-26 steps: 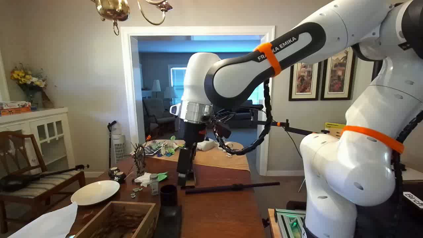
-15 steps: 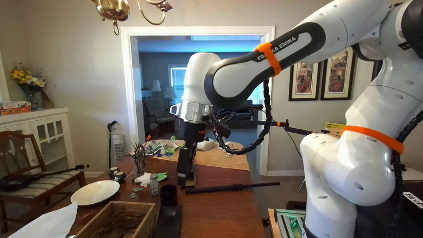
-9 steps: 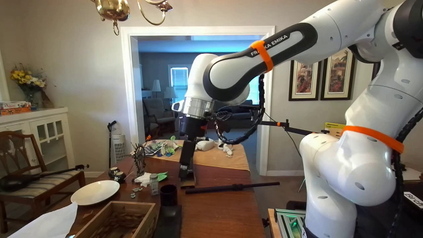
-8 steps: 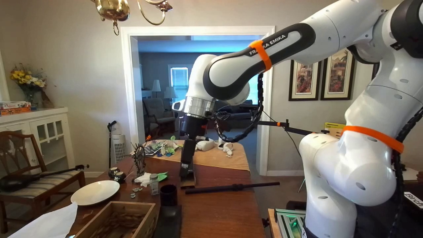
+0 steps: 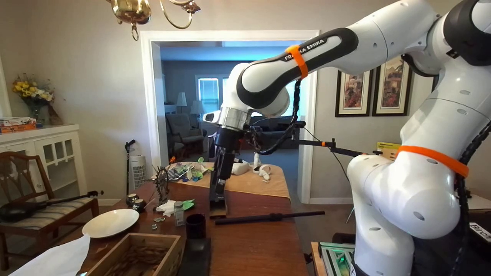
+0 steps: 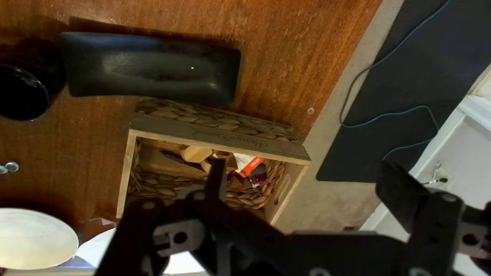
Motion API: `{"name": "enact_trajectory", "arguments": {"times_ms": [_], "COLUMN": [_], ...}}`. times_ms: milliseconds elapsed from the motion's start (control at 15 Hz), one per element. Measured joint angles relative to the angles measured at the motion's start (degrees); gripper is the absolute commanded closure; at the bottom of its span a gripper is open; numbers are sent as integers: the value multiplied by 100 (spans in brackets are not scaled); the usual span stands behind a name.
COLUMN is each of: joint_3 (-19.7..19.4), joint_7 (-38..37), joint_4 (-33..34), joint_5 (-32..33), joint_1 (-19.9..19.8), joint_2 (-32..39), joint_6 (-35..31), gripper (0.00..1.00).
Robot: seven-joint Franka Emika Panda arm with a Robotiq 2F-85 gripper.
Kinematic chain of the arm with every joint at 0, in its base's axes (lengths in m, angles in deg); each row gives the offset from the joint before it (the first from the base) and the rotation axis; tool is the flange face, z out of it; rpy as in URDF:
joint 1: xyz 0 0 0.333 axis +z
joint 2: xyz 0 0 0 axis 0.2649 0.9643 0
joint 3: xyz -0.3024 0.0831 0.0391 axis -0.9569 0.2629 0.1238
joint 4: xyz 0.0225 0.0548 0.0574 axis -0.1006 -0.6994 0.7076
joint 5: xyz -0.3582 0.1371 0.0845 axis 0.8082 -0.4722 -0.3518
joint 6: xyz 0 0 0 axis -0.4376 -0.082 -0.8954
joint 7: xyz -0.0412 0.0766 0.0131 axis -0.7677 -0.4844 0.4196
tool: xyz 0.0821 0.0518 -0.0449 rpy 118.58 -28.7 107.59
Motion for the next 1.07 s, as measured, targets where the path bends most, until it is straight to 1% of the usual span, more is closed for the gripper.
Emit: {"name": "enact_trajectory", "arguments": {"times_ms": [200, 267, 533, 667, 800, 933, 1067], "joint_3": [23, 34, -86, -142, -119, -83, -105], "joint_7": [-2, -94, -341, -542, -959, -1278, -1305], "joint_4": [0, -4, 45, 156, 307, 489, 676], "joint_5": [0, 15, 133, 159, 341, 594, 636], "joint_1": [-20, -82, -663, -946, -1203, -1404, -1477], "joint_2": [18, 81, 797, 1219, 1604, 1925, 2166], "joint_6": [-24, -177, -1448, -1947, -2273, -2425, -2430], "gripper": [0, 0, 0, 0, 0, 0, 0]}}
